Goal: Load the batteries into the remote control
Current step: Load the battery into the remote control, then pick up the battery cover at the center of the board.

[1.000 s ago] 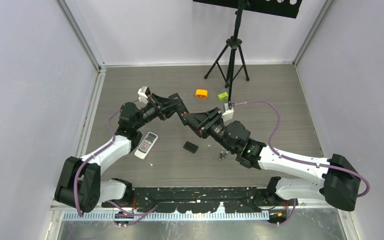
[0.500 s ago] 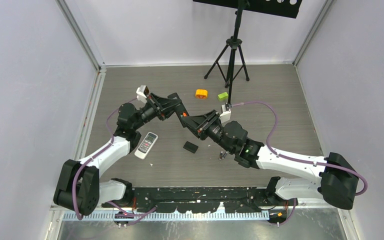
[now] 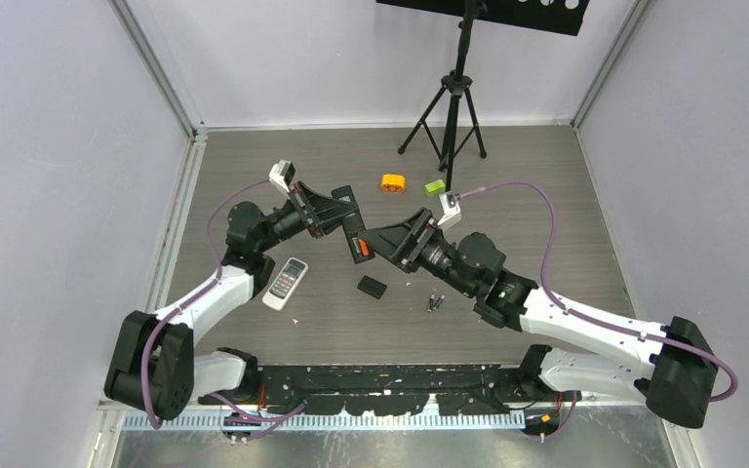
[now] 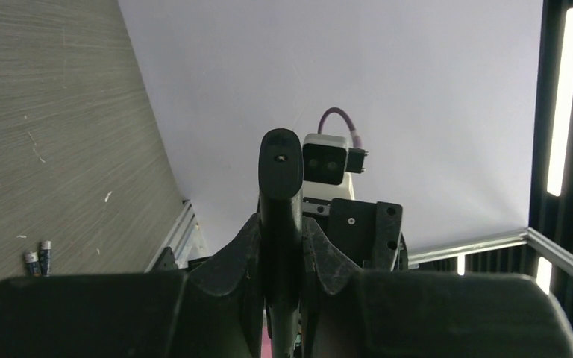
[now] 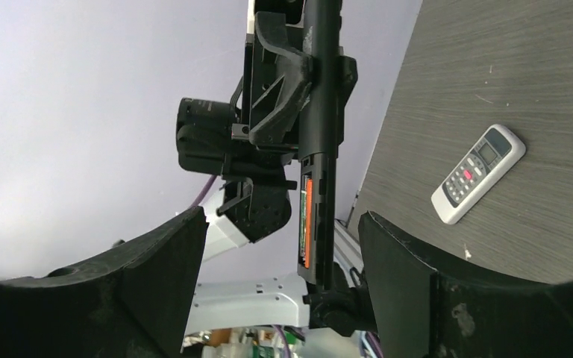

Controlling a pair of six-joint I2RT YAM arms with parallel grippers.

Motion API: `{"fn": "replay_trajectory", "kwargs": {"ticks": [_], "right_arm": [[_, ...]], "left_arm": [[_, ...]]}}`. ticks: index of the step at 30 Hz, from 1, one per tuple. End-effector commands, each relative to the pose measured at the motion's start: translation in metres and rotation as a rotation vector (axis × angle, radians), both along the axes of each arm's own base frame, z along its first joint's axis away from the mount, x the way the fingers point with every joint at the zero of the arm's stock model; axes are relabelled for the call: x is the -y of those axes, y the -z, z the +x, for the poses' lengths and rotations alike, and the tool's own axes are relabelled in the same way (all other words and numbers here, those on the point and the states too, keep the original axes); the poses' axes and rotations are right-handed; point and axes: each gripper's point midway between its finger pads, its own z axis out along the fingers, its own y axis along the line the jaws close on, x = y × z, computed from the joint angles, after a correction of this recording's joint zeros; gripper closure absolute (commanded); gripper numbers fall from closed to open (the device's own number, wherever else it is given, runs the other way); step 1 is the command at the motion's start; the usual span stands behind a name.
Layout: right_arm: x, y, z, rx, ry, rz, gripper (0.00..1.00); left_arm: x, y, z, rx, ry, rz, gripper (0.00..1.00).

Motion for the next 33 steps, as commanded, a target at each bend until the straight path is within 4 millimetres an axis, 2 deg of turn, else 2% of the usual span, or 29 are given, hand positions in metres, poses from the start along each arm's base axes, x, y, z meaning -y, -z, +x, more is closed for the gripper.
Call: {"fn": "replay_trajectory", "kwargs": {"ticks": [1, 6, 9, 12, 14, 18, 19, 21, 23, 27, 33], "right_arm": [[-0.001, -0.004, -0.013, 0.122, -0.084, -0.085, 0.22], [-0.004, 0.003, -0.012, 0.181, -0.123, -0.256, 0.28], [0.005, 0.011, -0.006, 0.217, -0.097, -0.388, 0.29], [0.025, 0.022, 0.008, 0.240, -0.010, -0.528, 0.23], [0.032, 0.036, 0.013, 0.272, -0.012, -0.644, 0.21], [0.050, 0.098, 0.023, 0.211, -0.089, -1.014, 0.21], [0.051, 0.106, 0.026, 0.202, -0.115, -1.089, 0.21], [0.054, 0.141, 0.031, 0.147, -0.194, -1.262, 0.19], [0.053, 0.158, 0.033, 0.121, -0.262, -1.358, 0.22], [0.032, 0.181, 0.029, 0.183, -0.444, -1.379, 0.28], [0.020, 0.216, 0.029, 0.195, -0.612, -1.441, 0.29]], "left_arm": [[-0.002, -0.024, -0.013, 0.203, 0.021, 0.028, 1.00], [-0.008, -0.017, -0.014, 0.225, -0.018, 0.121, 1.00], [-0.016, -0.007, -0.011, 0.217, -0.071, 0.212, 1.00], [-0.035, 0.021, -0.001, 0.162, -0.189, 0.387, 1.00], [-0.059, 0.058, 0.003, 0.081, -0.292, 0.569, 1.00], [-0.093, 0.089, 0.005, 0.004, -0.429, 0.731, 1.00], [-0.098, 0.091, 0.004, 0.000, -0.445, 0.742, 1.00], [-0.103, 0.095, 0.003, -0.006, -0.469, 0.753, 1.00], [-0.106, 0.096, 0.003, -0.006, -0.480, 0.762, 1.00], [-0.108, 0.101, 0.004, -0.014, -0.469, 0.782, 1.00], [-0.107, 0.107, 0.005, -0.026, -0.450, 0.781, 1.00]]}}
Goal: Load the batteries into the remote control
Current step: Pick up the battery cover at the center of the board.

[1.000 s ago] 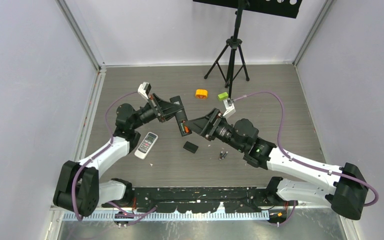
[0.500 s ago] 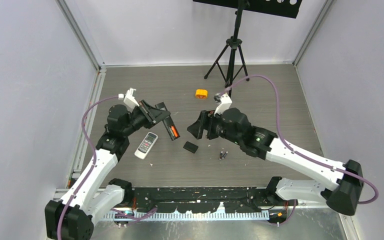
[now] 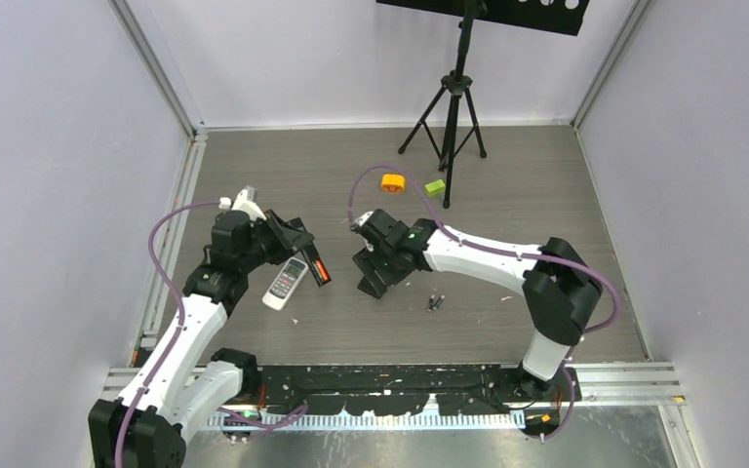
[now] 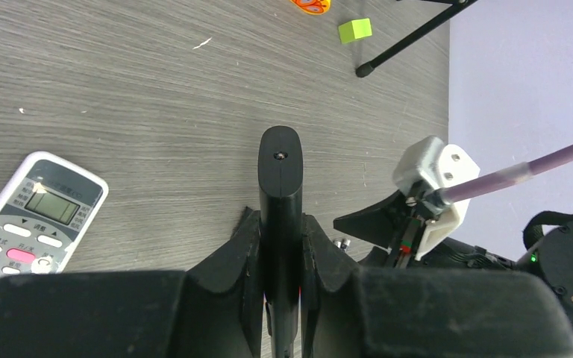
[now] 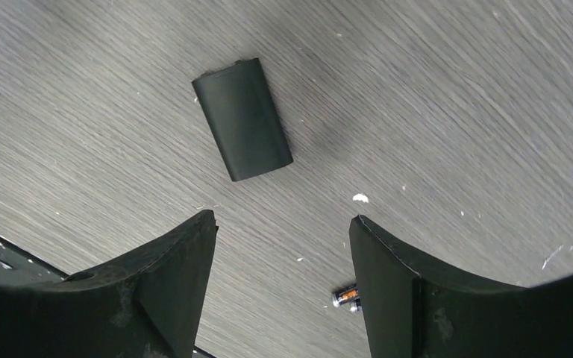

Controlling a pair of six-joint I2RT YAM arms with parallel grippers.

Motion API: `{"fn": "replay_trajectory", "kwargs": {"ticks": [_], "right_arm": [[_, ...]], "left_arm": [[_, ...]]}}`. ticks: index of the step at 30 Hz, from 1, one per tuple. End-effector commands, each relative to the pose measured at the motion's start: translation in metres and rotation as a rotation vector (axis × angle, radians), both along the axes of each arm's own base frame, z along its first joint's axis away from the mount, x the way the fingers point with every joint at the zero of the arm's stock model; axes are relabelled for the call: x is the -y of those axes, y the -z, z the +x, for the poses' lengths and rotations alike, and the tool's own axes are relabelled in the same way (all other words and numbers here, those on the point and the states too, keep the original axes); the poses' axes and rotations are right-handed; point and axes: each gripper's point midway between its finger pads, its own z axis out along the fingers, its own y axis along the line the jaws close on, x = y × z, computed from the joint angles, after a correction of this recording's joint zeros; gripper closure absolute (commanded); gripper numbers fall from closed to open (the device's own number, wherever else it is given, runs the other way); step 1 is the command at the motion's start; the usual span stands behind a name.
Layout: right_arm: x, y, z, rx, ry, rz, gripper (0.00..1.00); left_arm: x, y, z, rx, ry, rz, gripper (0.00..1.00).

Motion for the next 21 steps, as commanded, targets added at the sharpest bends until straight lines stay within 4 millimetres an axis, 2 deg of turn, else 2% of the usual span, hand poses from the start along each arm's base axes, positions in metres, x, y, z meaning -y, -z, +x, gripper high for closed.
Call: {"fn": "replay_trajectory", "kwargs": {"ticks": [1, 4, 13, 14, 21], "right_arm": [[-0.019, -0.001, 0.002, -0.026, -0.147, 0.003, 0.30], [-0.025, 0.015, -0.004, -0.075, -0.172, -0.009, 0.31], [-0.032, 0.041, -0.008, -0.091, -0.203, -0.059, 0.32], [-0.030, 0.043, -0.004, -0.070, -0.193, -0.081, 0.33], [-0.030, 0.049, 0.000, -0.061, -0.211, -0.100, 0.41]], "left_arm": [[-0.003, 0.000, 0.004, 0.019, 0.001, 0.015, 1.00], [-0.003, 0.001, 0.006, 0.015, 0.004, 0.012, 1.00], [-0.003, -0.001, 0.010, 0.015, 0.001, 0.002, 1.00], [-0.003, -0.001, 0.011, 0.014, 0.001, -0.001, 1.00], [-0.004, -0.003, 0.012, 0.013, -0.002, -0.013, 1.00]]}}
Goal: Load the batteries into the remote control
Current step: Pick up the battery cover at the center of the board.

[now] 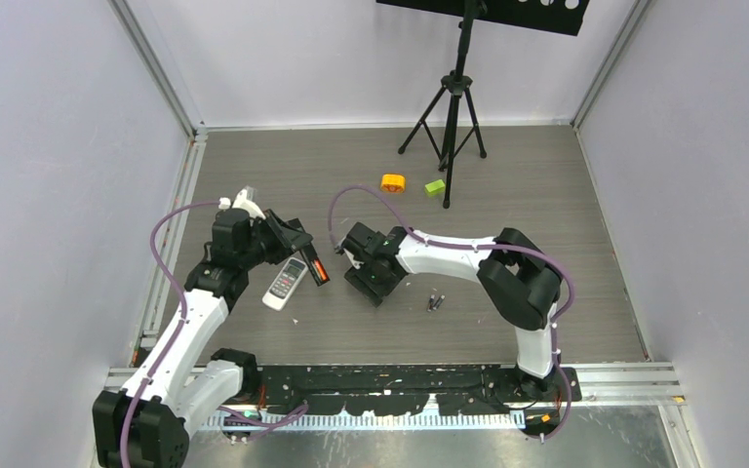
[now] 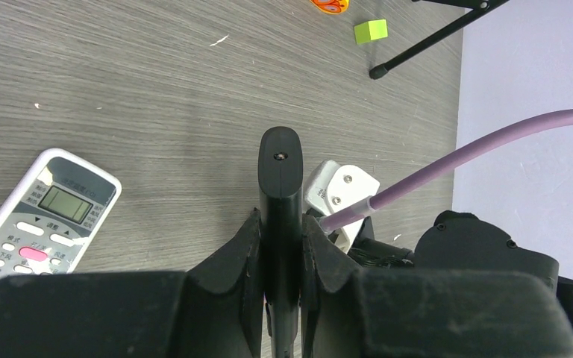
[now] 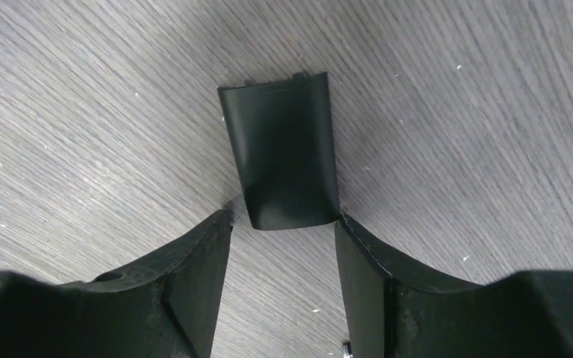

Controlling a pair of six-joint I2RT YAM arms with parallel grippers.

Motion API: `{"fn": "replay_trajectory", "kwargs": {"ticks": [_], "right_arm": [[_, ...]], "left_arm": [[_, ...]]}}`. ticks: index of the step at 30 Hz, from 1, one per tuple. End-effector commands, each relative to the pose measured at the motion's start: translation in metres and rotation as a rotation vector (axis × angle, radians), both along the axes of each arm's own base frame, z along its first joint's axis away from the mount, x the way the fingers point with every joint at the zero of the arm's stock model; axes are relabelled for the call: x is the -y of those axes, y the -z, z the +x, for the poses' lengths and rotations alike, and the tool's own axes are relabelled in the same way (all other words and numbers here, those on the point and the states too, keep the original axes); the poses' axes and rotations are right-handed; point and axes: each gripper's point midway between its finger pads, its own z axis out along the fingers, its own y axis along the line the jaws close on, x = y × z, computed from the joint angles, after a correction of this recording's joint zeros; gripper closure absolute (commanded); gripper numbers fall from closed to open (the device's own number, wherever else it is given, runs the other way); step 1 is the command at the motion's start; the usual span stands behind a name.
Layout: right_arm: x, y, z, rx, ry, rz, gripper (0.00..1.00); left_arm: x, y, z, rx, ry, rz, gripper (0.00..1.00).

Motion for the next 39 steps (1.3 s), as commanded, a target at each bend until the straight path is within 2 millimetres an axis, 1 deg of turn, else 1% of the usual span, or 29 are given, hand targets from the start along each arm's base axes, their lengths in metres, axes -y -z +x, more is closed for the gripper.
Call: {"fn": "replay_trajectory", "kwargs": {"ticks": [1, 4, 8, 10, 13, 20, 22, 24, 29, 30, 32, 36, 38, 39], "right_arm": [[-0.013, -0.010, 0.013, 0.051, -0.030, 0.028, 0.43], [-0.012, -0.009, 0.015, 0.043, -0.023, 0.031, 0.45], [-0.011, -0.008, 0.018, 0.043, -0.017, 0.029, 0.45], [-0.010, -0.008, 0.018, 0.039, -0.021, 0.021, 0.44], [-0.011, -0.009, 0.018, 0.028, -0.036, 0.005, 0.37], [-0.014, -0.007, 0.019, 0.013, -0.058, -0.008, 0.37], [-0.018, -0.006, 0.014, -0.017, -0.070, 0.007, 0.39], [-0.018, -0.006, 0.014, -0.020, -0.069, 0.004, 0.42], [-0.017, -0.007, 0.015, -0.006, -0.046, 0.007, 0.60], [-0.018, -0.009, 0.015, -0.002, -0.043, 0.015, 0.61], [-0.016, -0.012, 0.021, 0.048, -0.016, 0.010, 0.63], [-0.011, -0.028, 0.028, 0.117, 0.044, 0.036, 0.65], [-0.006, -0.040, 0.029, 0.152, 0.078, 0.061, 0.65], [-0.006, -0.050, 0.030, 0.169, 0.090, 0.086, 0.65]], "left_arm": [[0.002, -0.015, 0.006, 0.057, 0.012, -0.018, 1.00], [0.002, -0.018, 0.006, 0.061, 0.013, -0.021, 1.00], [0.001, -0.018, 0.006, 0.064, 0.012, -0.023, 1.00], [0.001, -0.019, 0.006, 0.065, 0.014, -0.025, 1.00], [0.001, -0.020, 0.006, 0.067, 0.013, -0.026, 1.00], [0.001, -0.023, 0.006, 0.074, 0.016, -0.032, 1.00], [0.002, -0.023, 0.006, 0.074, 0.016, -0.033, 1.00], [0.002, -0.024, 0.006, 0.077, 0.018, -0.035, 1.00], [0.002, -0.025, 0.006, 0.082, 0.017, -0.038, 1.00], [0.002, -0.025, 0.006, 0.081, 0.017, -0.039, 1.00], [0.002, -0.025, 0.006, 0.084, 0.018, -0.038, 1.00], [0.002, -0.027, 0.006, 0.098, 0.021, -0.041, 1.00], [0.005, -0.029, 0.007, 0.126, 0.034, -0.053, 1.00], [0.007, -0.032, 0.007, 0.148, 0.044, -0.062, 1.00]]}}
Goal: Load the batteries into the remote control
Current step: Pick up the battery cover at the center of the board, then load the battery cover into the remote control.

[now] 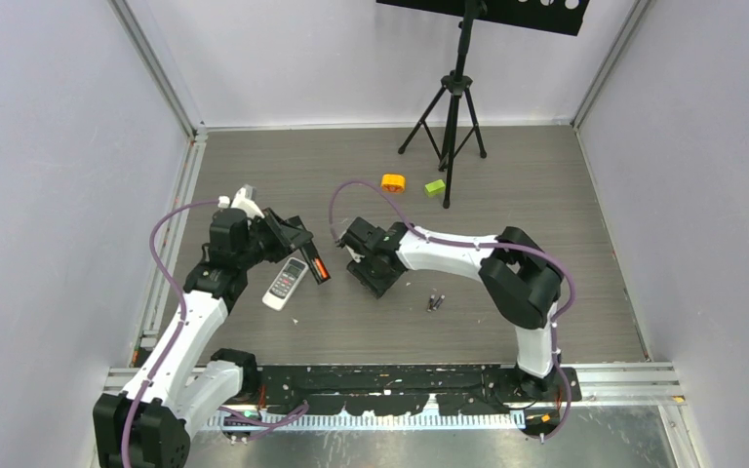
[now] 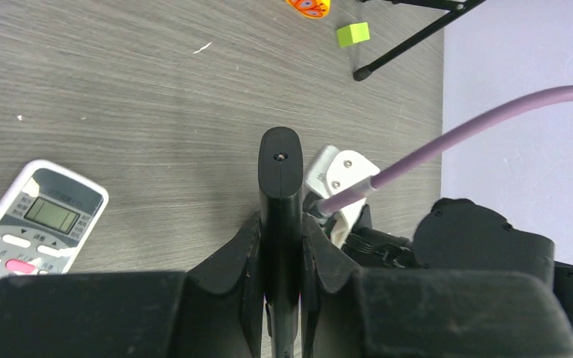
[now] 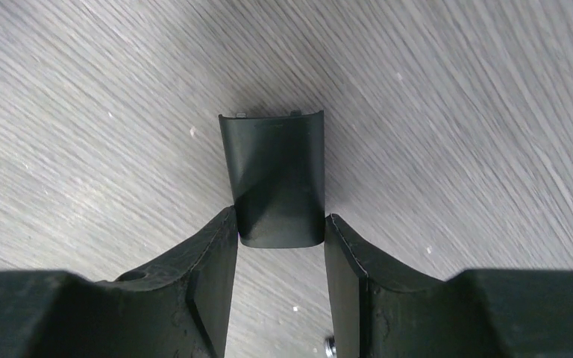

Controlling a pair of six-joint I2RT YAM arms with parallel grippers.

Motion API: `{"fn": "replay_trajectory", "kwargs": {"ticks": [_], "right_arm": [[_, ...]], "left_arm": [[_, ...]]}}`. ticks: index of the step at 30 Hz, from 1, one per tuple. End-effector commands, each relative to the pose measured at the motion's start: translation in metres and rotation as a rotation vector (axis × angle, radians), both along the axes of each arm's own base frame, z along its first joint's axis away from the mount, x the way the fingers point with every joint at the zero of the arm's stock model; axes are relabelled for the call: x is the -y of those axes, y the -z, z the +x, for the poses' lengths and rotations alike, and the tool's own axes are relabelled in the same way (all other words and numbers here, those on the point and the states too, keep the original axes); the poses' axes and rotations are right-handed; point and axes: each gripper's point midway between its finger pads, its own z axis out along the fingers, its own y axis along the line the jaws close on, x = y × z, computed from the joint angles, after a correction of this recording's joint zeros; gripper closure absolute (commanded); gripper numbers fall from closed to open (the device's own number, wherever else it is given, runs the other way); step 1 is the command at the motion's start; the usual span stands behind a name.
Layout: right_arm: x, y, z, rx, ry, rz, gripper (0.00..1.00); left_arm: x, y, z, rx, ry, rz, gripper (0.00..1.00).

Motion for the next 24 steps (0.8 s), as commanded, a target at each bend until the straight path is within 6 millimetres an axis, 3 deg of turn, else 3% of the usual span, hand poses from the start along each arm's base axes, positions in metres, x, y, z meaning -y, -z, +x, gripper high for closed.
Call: {"fn": "replay_trajectory", "kwargs": {"ticks": [1, 6, 10, 14, 18, 24], "right_arm": [[-0.001, -0.052, 0.011, 0.138, 0.090, 0.123, 0.65], [0.000, -0.110, 0.002, 0.201, 0.157, 0.326, 0.64], [-0.003, -0.168, -0.006, 0.244, 0.184, 0.526, 0.64], [-0.017, -0.205, -0.017, 0.226, 0.189, 0.656, 0.63], [-0.040, -0.226, -0.028, 0.176, 0.210, 0.718, 0.63], [-0.056, -0.229, -0.038, 0.146, 0.227, 0.717, 0.62]], "left_arm": [[0.008, -0.029, 0.008, 0.153, 0.040, -0.053, 1.00], [0.018, -0.045, 0.010, 0.258, 0.083, -0.127, 1.00], [0.024, -0.056, 0.012, 0.302, 0.102, -0.172, 1.00], [0.028, -0.071, 0.014, 0.356, 0.108, -0.237, 1.00], [0.034, -0.084, 0.016, 0.441, 0.116, -0.313, 1.00], [0.035, -0.087, 0.019, 0.469, 0.105, -0.348, 1.00]]}}
